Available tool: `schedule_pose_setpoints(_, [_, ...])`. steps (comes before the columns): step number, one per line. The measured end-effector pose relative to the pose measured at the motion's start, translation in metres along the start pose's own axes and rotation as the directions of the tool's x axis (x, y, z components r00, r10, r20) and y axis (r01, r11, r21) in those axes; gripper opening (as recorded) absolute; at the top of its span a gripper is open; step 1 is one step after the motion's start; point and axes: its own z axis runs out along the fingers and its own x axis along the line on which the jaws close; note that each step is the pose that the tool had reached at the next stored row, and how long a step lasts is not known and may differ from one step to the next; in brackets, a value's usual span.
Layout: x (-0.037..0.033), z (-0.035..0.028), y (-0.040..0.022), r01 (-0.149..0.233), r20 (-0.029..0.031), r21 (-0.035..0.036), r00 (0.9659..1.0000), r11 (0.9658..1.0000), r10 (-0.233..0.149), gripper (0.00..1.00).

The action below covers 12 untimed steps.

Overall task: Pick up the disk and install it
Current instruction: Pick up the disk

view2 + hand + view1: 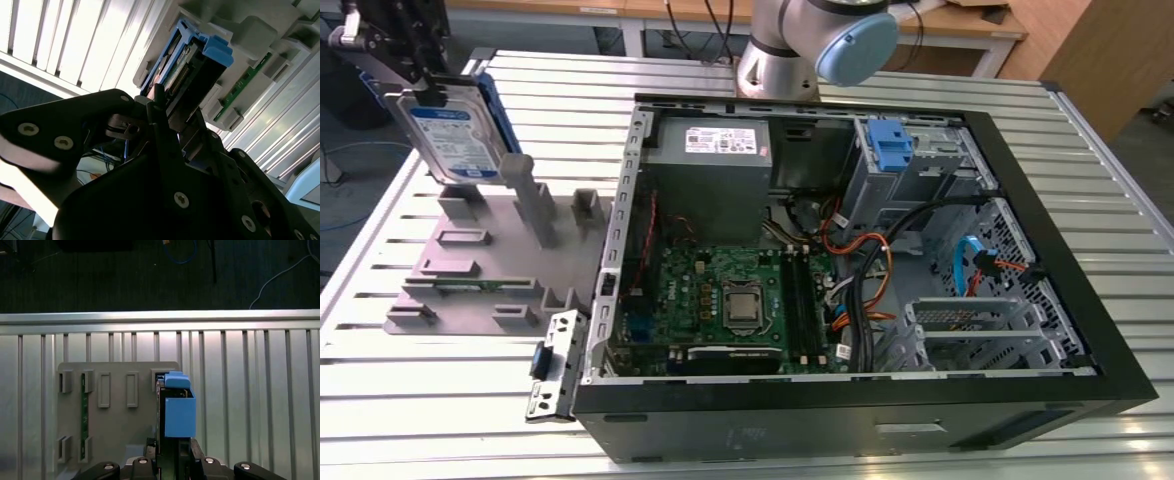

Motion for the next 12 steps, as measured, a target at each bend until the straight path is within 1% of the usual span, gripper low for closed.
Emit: schedule_pose_setpoints(12, [-0.0001, -0.0016, 0.0000, 0.000, 0.0000, 0.0001, 1.0000, 1.0000, 0.000, 0.35])
